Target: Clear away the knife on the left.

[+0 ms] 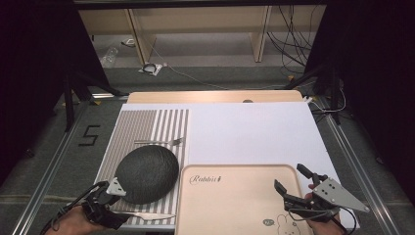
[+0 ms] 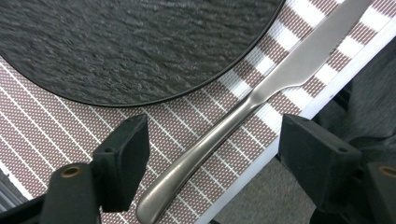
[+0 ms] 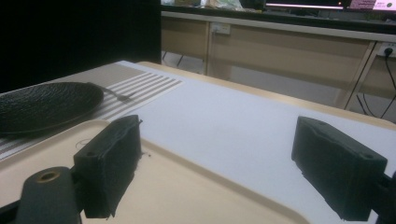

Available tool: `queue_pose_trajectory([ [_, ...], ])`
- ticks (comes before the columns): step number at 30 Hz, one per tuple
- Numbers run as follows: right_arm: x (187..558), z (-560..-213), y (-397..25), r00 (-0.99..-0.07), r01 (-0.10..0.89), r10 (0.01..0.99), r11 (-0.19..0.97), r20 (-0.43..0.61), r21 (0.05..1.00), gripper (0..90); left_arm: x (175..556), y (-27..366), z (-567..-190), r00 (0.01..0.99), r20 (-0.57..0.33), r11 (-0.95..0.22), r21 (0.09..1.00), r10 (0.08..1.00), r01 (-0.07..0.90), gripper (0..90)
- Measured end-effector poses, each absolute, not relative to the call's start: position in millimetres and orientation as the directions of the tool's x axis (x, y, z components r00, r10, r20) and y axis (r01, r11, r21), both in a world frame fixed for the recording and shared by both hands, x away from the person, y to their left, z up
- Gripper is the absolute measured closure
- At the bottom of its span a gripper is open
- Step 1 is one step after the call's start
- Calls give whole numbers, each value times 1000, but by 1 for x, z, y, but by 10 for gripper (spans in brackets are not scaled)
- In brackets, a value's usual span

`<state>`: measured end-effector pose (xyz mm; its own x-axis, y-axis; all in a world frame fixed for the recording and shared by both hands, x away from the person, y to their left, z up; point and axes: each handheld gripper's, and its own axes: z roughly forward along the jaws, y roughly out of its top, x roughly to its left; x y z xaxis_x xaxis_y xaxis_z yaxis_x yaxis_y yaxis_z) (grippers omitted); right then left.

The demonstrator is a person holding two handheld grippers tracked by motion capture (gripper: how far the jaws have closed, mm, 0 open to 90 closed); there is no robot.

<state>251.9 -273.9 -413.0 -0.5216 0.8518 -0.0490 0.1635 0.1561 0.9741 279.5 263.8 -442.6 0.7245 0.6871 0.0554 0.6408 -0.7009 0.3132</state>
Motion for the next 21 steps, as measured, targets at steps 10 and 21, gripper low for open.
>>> queue_pose_trajectory([
  [10, 253, -414, -273, -521, 163, 852, 154, -47, 974, 166, 286, 263, -452, 755, 44, -738, 254, 654, 625, 331],
  [21, 253, -414, -273, -522, 174, 852, 155, -42, 972, 170, 290, 260, -458, 765, 29, -751, 217, 644, 624, 413],
])
